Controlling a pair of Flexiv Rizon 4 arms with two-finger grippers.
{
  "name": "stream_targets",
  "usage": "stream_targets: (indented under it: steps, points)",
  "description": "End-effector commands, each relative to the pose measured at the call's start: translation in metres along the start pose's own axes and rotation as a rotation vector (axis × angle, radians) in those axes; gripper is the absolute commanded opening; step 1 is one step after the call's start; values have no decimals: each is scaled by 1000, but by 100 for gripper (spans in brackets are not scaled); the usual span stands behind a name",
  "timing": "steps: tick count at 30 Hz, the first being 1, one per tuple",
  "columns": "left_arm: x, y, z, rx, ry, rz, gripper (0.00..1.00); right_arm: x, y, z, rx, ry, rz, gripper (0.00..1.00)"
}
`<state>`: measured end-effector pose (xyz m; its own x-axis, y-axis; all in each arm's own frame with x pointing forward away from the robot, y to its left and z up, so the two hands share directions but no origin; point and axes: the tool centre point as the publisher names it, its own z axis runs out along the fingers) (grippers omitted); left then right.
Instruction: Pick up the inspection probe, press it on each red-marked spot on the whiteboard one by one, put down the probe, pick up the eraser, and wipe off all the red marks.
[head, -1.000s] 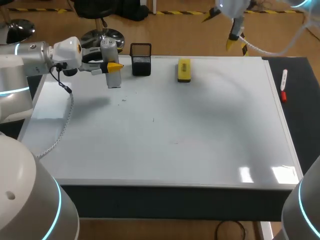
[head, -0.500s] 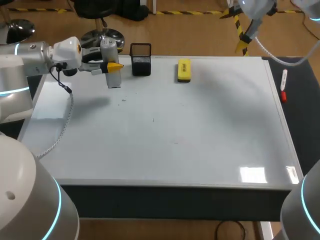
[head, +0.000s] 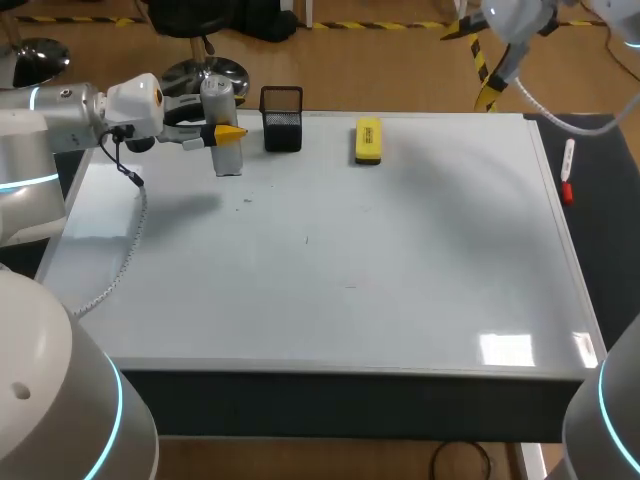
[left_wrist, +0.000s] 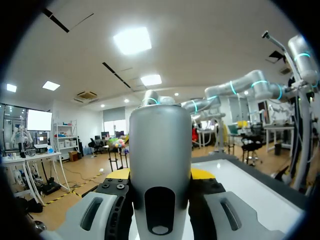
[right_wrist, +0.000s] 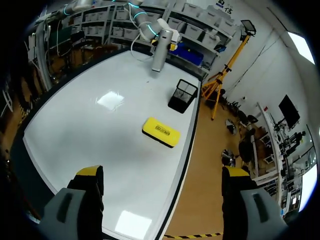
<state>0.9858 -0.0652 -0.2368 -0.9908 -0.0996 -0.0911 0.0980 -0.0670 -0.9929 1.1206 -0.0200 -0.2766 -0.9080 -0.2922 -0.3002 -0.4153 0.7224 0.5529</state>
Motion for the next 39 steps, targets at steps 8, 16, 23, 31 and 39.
stream_targets:
  steps: [8, 16, 23, 31, 39]
  points:
    - [1, -1, 0, -1, -3, 2, 0, -1, -1, -1, 3, 5, -1, 100]
    - [-10, -10, 15, 23, 14, 21, 0, -1, -1, -1, 3, 5, -1, 100]
    - [-37, -39, 36, 45, 84, 85, 0, -1, -1, -1, 3, 5, -1, 100]
    - [-75, -65, 63, 60, 187, 113, 0, -1, -1, -1, 3, 5, -1, 100]
    - [-107, -61, 88, 45, 265, 79, 0, -1, -1, -1, 3, 5, -1, 100]
